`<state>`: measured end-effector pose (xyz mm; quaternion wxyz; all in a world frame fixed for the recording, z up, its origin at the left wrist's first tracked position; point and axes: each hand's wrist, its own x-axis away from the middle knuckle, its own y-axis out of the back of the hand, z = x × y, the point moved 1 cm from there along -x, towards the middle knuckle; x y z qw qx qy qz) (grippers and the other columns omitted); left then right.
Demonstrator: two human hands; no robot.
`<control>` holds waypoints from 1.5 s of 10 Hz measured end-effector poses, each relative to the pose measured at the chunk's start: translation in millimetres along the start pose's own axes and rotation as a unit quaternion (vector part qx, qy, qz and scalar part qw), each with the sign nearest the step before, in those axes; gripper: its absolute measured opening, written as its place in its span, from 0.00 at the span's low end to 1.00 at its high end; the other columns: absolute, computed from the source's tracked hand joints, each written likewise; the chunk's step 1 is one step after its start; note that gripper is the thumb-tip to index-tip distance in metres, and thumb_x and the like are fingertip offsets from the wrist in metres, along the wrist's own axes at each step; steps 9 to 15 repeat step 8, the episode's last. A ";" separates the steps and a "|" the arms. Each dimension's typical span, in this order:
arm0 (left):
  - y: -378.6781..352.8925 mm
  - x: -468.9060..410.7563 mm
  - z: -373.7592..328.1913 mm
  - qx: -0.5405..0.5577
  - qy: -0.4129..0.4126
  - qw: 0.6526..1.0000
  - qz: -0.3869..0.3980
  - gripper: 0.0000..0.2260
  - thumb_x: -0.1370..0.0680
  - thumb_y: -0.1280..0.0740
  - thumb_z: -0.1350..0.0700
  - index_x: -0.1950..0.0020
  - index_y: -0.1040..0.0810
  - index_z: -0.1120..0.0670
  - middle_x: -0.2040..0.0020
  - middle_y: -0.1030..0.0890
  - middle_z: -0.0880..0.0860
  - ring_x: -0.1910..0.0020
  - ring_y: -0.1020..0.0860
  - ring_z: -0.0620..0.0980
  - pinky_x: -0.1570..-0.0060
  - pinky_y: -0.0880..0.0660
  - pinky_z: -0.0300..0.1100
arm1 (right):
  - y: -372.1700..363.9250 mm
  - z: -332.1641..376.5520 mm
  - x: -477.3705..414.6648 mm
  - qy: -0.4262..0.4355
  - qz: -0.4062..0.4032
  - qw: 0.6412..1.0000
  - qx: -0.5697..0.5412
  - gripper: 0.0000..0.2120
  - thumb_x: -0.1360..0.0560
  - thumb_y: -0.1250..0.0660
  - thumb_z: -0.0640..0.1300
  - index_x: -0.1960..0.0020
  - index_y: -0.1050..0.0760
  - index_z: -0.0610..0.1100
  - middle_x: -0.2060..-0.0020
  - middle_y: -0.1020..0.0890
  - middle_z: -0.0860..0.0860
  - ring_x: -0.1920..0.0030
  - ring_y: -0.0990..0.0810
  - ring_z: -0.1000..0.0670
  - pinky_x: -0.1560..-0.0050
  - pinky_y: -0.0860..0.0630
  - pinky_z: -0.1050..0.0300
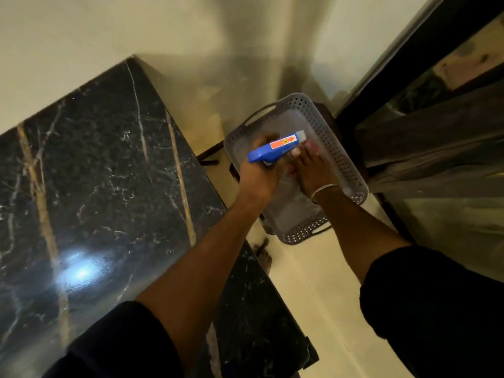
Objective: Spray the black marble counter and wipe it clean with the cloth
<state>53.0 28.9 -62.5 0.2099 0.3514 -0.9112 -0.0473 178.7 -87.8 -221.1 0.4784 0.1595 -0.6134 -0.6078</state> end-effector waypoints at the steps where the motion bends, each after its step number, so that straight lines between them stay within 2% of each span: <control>1: -11.8 -6.5 8.1 0.018 0.012 1.000 -0.011 0.20 0.27 0.30 0.69 0.36 0.29 0.68 0.46 0.22 0.55 0.55 0.22 0.33 0.52 0.26 0.27 | -12.3 -0.3 5.0 0.001 -0.008 0.999 -0.031 0.35 0.27 0.30 0.38 0.23 0.39 0.39 0.25 0.35 0.36 0.24 0.40 0.34 0.26 0.43 0.33; 2: -21.2 -15.0 9.4 0.025 0.005 0.999 -0.023 0.18 0.27 0.28 0.67 0.39 0.26 0.62 0.47 0.22 0.50 0.52 0.23 0.37 0.49 0.26 0.27 | -17.2 -2.6 4.5 0.004 -0.016 0.999 -0.033 0.36 0.25 0.33 0.39 0.21 0.45 0.40 0.23 0.39 0.38 0.23 0.44 0.35 0.24 0.48 0.34; 3: -25.8 -15.9 11.1 0.022 0.035 0.999 -0.033 0.17 0.28 0.25 0.61 0.41 0.24 0.58 0.50 0.20 0.47 0.53 0.21 0.38 0.52 0.26 0.28 | -14.0 -1.2 5.7 0.003 -0.025 0.999 -0.040 0.33 0.22 0.37 0.41 0.21 0.45 0.42 0.23 0.40 0.39 0.22 0.45 0.36 0.24 0.50 0.35; 4: -27.7 -13.2 15.4 0.032 0.059 0.997 -0.043 0.17 0.29 0.24 0.61 0.43 0.23 0.54 0.55 0.21 0.42 0.55 0.22 0.39 0.53 0.27 0.28 | -10.0 1.5 8.3 0.010 -0.046 0.997 -0.065 0.28 0.21 0.42 0.45 0.22 0.41 0.40 0.23 0.39 0.38 0.22 0.45 0.35 0.24 0.50 0.35; 5: -23.2 -10.5 12.7 0.001 0.076 0.997 -0.025 0.19 0.29 0.25 0.61 0.40 0.25 0.57 0.56 0.23 0.41 0.58 0.23 0.37 0.53 0.26 0.26 | -7.0 -2.8 8.5 -0.007 -0.009 0.999 -0.038 0.30 0.19 0.43 0.50 0.20 0.48 0.45 0.20 0.47 0.42 0.21 0.51 0.38 0.22 0.52 0.38; 6: -15.4 -4.8 14.1 -0.017 0.088 0.996 -0.004 0.20 0.26 0.27 0.60 0.37 0.29 0.56 0.53 0.23 0.42 0.57 0.22 0.37 0.54 0.23 0.31 | -3.0 -10.8 14.8 -0.022 0.005 0.999 -0.024 0.34 0.21 0.54 0.59 0.19 0.54 0.46 0.20 0.52 0.43 0.20 0.56 0.40 0.22 0.55 0.41; 7: -1.8 11.8 1.5 -0.019 0.102 0.995 -0.002 0.28 0.24 0.28 0.56 0.29 0.39 0.53 0.52 0.27 0.38 0.57 0.24 0.35 0.64 0.28 0.25 | 22.4 -4.9 34.5 -0.044 -0.020 0.996 -0.072 0.33 0.20 0.49 0.57 0.19 0.53 0.45 0.20 0.49 0.43 0.20 0.55 0.41 0.21 0.55 0.42; 8: 14.8 29.4 -7.0 -0.050 0.053 0.997 -0.004 0.45 0.32 0.22 0.50 0.23 0.47 0.51 0.44 0.25 0.42 0.52 0.25 0.35 0.51 0.23 0.36 | 40.0 0.1 50.3 -0.057 -0.025 0.996 -0.065 0.35 0.18 0.41 0.54 0.19 0.57 0.47 0.20 0.52 0.43 0.20 0.57 0.42 0.23 0.59 0.45; 15: 14.8 29.4 -7.0 -0.050 0.053 0.997 -0.004 0.45 0.32 0.22 0.50 0.23 0.47 0.51 0.44 0.25 0.42 0.52 0.25 0.35 0.51 0.23 0.36 | 40.0 0.1 50.3 -0.057 -0.025 0.996 -0.065 0.35 0.18 0.41 0.54 0.19 0.57 0.47 0.20 0.52 0.43 0.20 0.57 0.42 0.23 0.59 0.45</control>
